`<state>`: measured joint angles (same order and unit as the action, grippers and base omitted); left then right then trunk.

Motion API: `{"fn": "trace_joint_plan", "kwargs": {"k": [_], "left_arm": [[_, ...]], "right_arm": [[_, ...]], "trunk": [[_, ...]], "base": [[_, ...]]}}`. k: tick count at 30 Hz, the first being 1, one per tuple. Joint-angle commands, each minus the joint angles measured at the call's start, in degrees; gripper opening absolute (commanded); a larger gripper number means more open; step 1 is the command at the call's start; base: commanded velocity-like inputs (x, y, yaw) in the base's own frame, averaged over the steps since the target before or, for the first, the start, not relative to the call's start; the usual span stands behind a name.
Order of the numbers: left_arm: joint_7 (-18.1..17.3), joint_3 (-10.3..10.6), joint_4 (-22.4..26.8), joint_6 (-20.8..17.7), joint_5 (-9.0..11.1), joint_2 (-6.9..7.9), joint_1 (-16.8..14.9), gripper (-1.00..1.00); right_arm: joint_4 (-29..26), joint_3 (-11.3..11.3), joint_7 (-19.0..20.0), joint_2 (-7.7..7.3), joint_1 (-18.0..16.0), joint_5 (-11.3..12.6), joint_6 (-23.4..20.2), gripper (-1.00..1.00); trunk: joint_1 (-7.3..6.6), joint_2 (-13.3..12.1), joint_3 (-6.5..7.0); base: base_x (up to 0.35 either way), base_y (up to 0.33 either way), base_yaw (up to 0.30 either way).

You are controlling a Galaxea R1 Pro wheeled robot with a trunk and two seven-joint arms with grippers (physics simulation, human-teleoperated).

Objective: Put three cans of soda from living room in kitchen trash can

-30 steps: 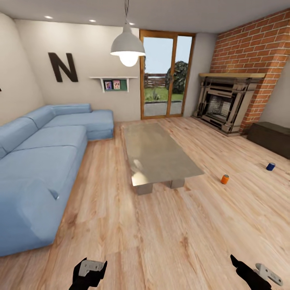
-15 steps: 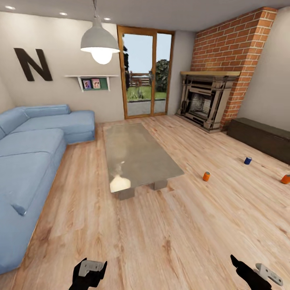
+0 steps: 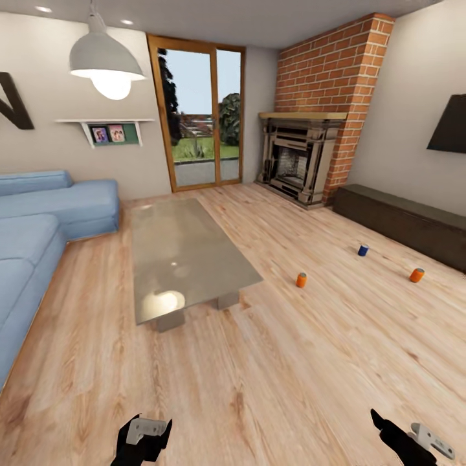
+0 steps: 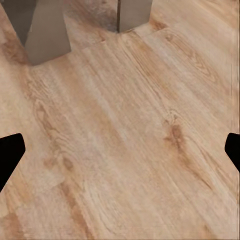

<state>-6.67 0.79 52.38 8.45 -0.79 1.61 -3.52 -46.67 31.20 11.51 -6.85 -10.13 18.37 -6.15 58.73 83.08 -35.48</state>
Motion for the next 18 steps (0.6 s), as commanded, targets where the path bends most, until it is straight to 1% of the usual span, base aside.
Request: {"fn": "trace_joint_plan", "kwargs": {"k": [1,9,12,15,18], "left_arm": [[0.0,0.0,0.0,0.0,0.0,-0.01,0.0,1.0],[0.0,0.0,-0.1,0.0,0.0,-0.01,0.0,1.0],[0.0,0.0,-0.1,0.0,0.1,0.03,0.0,1.0],[0.0,0.0,-0.1,0.1,0.1,0.04,0.0,1.0],[0.1,0.0,-0.2,0.1,0.0,0.05,0.0,1.0]], "right_arm": [[0.0,0.0,0.0,0.0,0.0,0.0,0.0,1.0],[0.0,0.0,0.0,0.0,0.0,0.0,0.0,1.0],[0.0,0.0,0.0,0.04,0.0,-0.1,0.1,1.0],[0.0,-0.1,0.0,0.07,0.0,-0.1,0.4,1.0],[0.0,-0.1,0.0,0.2,0.0,-0.2,0.8,1.0]], "trunk": [[0.0,0.0,0.0],[0.0,0.0,-0.02],[0.0,0.0,-0.02],[0.0,0.0,-0.02],[0.0,0.0,-0.02]], "base": [[0.132,-0.261,-0.233],[0.128,-0.26,-0.235],[0.064,-0.132,-0.216],[0.021,-0.071,-0.126],[-0.08,-0.155,-0.053]]}}
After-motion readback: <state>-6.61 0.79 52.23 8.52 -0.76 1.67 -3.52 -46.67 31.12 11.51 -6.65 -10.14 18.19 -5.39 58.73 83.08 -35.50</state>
